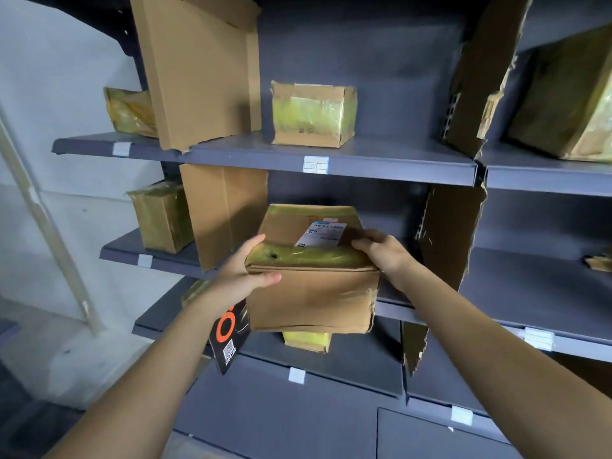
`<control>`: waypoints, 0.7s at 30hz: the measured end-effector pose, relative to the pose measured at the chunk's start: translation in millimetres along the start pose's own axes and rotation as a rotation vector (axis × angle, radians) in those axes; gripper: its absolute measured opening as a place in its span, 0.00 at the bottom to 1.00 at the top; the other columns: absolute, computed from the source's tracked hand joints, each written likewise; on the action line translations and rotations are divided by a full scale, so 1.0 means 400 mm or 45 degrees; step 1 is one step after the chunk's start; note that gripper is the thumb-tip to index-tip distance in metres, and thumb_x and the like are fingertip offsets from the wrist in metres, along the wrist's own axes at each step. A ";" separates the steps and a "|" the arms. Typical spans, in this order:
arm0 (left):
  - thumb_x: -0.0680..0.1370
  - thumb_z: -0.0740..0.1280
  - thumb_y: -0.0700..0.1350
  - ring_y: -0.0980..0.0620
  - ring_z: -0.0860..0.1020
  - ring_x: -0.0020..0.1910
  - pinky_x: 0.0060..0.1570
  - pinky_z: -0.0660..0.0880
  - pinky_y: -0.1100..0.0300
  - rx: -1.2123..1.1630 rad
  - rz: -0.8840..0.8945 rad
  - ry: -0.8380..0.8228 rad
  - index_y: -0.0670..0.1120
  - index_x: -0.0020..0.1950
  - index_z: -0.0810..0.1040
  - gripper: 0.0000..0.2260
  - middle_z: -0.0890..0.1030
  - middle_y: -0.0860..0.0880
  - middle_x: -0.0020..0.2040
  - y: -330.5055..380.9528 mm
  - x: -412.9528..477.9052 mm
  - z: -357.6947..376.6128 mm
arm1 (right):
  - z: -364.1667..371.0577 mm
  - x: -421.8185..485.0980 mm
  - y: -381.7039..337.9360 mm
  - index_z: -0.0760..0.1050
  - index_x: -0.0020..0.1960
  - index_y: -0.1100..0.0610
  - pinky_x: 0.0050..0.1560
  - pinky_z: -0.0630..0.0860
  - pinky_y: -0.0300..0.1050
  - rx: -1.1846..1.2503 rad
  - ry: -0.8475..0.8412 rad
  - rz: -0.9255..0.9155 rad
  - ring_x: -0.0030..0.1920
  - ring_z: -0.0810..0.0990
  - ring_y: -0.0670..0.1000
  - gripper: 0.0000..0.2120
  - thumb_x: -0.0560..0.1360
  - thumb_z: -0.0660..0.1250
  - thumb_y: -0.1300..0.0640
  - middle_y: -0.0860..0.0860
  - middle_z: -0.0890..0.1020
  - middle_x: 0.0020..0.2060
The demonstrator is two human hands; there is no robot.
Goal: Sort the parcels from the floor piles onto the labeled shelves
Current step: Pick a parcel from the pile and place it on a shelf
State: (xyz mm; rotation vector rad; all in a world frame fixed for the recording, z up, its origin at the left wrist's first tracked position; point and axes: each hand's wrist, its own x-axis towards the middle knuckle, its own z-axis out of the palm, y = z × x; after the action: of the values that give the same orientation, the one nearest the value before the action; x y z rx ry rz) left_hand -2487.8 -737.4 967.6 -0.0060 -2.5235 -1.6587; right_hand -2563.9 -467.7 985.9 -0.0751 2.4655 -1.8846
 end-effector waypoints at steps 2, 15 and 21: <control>0.72 0.76 0.49 0.49 0.68 0.69 0.69 0.66 0.48 0.078 0.021 0.031 0.63 0.73 0.65 0.33 0.70 0.54 0.72 -0.007 0.050 -0.011 | 0.010 0.007 -0.009 0.70 0.70 0.54 0.63 0.73 0.47 -0.076 -0.022 -0.023 0.59 0.78 0.52 0.24 0.77 0.67 0.47 0.51 0.79 0.60; 0.77 0.70 0.49 0.45 0.69 0.70 0.65 0.63 0.61 0.515 0.217 0.060 0.51 0.76 0.67 0.27 0.67 0.44 0.73 -0.070 0.341 -0.037 | 0.114 0.095 -0.021 0.69 0.71 0.51 0.66 0.71 0.44 -0.784 0.258 -0.146 0.59 0.76 0.52 0.34 0.70 0.72 0.38 0.50 0.65 0.61; 0.81 0.63 0.48 0.43 0.57 0.77 0.68 0.64 0.47 0.960 0.521 0.108 0.47 0.76 0.67 0.23 0.60 0.46 0.79 -0.088 0.398 -0.022 | 0.146 0.141 -0.023 0.70 0.67 0.50 0.60 0.75 0.49 -0.829 0.371 -0.123 0.55 0.77 0.52 0.28 0.72 0.71 0.40 0.52 0.69 0.61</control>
State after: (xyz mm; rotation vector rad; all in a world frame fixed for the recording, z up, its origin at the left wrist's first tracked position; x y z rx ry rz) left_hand -2647.4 -769.5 955.3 -0.3425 -2.6718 -0.5074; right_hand -2616.8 -529.7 979.4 0.0701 3.2240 -1.0979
